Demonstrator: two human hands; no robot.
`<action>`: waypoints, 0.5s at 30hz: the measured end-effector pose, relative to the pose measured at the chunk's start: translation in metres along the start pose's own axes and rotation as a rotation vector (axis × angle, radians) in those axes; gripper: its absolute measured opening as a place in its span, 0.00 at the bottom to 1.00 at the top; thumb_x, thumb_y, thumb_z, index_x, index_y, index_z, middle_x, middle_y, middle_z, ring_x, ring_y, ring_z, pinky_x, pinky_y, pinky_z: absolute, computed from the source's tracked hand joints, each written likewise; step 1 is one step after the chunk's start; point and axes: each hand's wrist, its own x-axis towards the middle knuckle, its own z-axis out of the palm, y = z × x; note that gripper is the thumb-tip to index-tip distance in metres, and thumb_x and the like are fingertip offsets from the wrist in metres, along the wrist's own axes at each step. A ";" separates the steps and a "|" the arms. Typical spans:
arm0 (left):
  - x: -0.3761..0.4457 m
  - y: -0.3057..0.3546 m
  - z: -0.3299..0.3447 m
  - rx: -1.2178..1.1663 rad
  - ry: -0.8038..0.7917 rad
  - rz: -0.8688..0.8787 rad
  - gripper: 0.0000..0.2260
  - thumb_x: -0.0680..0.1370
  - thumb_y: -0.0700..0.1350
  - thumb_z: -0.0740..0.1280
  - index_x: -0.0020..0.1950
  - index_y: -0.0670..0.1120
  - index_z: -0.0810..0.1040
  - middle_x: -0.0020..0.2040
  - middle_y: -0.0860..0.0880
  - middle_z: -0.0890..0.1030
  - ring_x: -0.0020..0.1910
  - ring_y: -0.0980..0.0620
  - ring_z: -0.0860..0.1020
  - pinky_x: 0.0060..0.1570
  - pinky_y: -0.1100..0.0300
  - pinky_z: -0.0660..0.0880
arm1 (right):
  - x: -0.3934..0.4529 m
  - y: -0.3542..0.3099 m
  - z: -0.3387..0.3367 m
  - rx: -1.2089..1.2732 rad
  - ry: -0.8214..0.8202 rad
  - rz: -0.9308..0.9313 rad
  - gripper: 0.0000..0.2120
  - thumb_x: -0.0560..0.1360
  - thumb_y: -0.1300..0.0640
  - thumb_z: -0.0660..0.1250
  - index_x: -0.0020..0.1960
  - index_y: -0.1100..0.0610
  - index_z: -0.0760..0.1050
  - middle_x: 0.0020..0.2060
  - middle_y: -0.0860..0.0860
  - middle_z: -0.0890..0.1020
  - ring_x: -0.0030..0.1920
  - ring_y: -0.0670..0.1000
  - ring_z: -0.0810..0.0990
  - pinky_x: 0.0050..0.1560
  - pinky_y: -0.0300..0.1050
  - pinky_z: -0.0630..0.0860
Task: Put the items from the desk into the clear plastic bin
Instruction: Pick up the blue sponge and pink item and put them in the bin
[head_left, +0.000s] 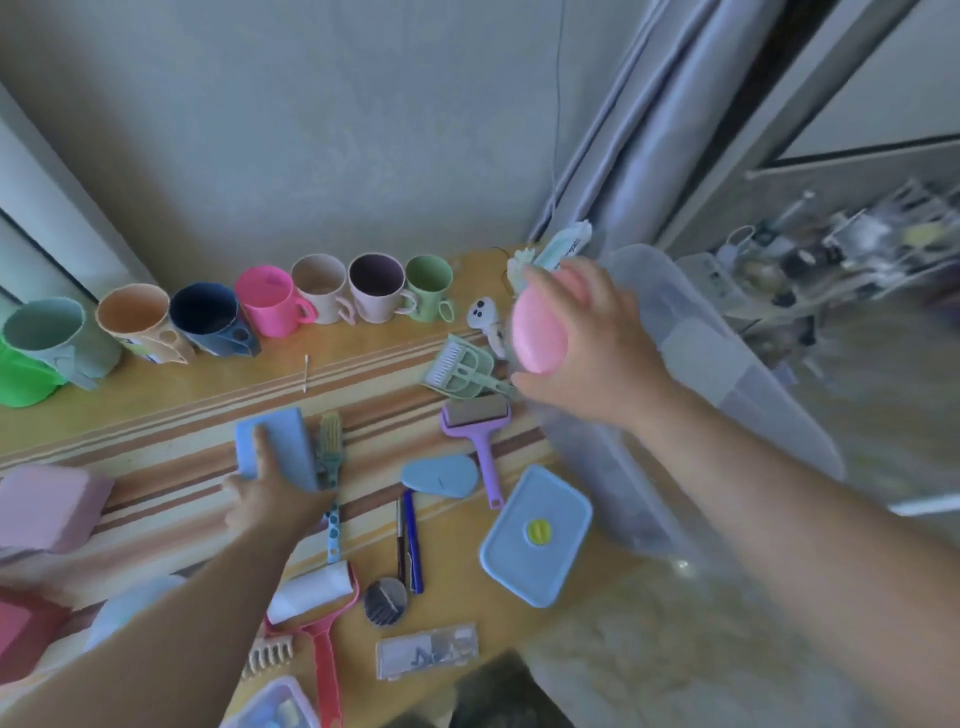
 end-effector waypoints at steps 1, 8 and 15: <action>-0.002 0.002 -0.002 -0.022 0.005 -0.007 0.54 0.68 0.55 0.76 0.77 0.70 0.37 0.68 0.39 0.60 0.53 0.31 0.74 0.55 0.40 0.77 | 0.000 0.018 -0.006 -0.004 -0.009 0.052 0.52 0.62 0.36 0.77 0.80 0.35 0.56 0.78 0.49 0.59 0.71 0.68 0.65 0.67 0.65 0.74; -0.055 0.097 -0.040 -0.028 0.130 0.258 0.51 0.68 0.51 0.76 0.77 0.72 0.43 0.61 0.44 0.67 0.50 0.37 0.75 0.47 0.40 0.81 | 0.020 0.098 -0.004 0.019 -0.059 0.091 0.50 0.65 0.37 0.77 0.79 0.34 0.53 0.77 0.47 0.56 0.72 0.67 0.62 0.61 0.65 0.76; -0.136 0.297 0.005 -0.058 0.078 0.789 0.49 0.67 0.58 0.71 0.79 0.70 0.43 0.67 0.47 0.67 0.61 0.41 0.72 0.57 0.45 0.75 | 0.036 0.173 0.010 0.000 -0.189 0.142 0.48 0.66 0.38 0.75 0.78 0.35 0.52 0.76 0.49 0.57 0.71 0.68 0.63 0.57 0.63 0.77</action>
